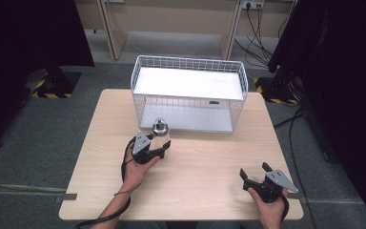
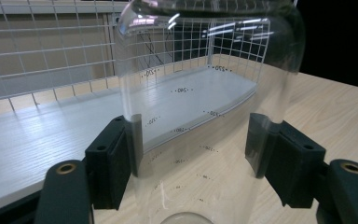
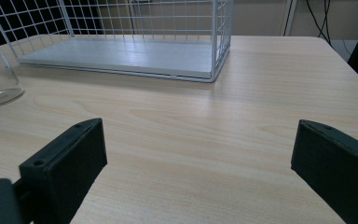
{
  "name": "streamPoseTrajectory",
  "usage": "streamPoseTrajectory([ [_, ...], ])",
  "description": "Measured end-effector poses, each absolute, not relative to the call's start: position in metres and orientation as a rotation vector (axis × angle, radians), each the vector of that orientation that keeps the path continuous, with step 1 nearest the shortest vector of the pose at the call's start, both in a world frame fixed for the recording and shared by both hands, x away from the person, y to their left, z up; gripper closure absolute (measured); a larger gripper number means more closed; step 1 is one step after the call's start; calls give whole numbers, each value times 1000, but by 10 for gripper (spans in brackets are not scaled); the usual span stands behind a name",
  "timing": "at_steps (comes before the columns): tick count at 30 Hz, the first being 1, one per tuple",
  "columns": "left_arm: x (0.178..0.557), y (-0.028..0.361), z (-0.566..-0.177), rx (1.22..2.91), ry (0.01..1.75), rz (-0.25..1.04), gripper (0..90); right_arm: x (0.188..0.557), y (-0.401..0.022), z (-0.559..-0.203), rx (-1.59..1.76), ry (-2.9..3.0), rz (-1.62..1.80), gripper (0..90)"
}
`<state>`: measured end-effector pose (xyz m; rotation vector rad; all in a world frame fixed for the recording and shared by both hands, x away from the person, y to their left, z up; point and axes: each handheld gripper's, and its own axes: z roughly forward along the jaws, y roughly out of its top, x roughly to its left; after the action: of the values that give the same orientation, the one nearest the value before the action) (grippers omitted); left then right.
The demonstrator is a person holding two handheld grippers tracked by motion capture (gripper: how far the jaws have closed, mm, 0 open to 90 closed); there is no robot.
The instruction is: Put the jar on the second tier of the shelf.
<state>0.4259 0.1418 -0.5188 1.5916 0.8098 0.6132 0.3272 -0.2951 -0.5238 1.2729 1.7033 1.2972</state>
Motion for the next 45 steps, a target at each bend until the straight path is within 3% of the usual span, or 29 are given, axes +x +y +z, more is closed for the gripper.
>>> streamPoseTrajectory([
  [45,432,133,-395,1450,748,736,316,326,-295,-524,1268,1699,1301,45],
])
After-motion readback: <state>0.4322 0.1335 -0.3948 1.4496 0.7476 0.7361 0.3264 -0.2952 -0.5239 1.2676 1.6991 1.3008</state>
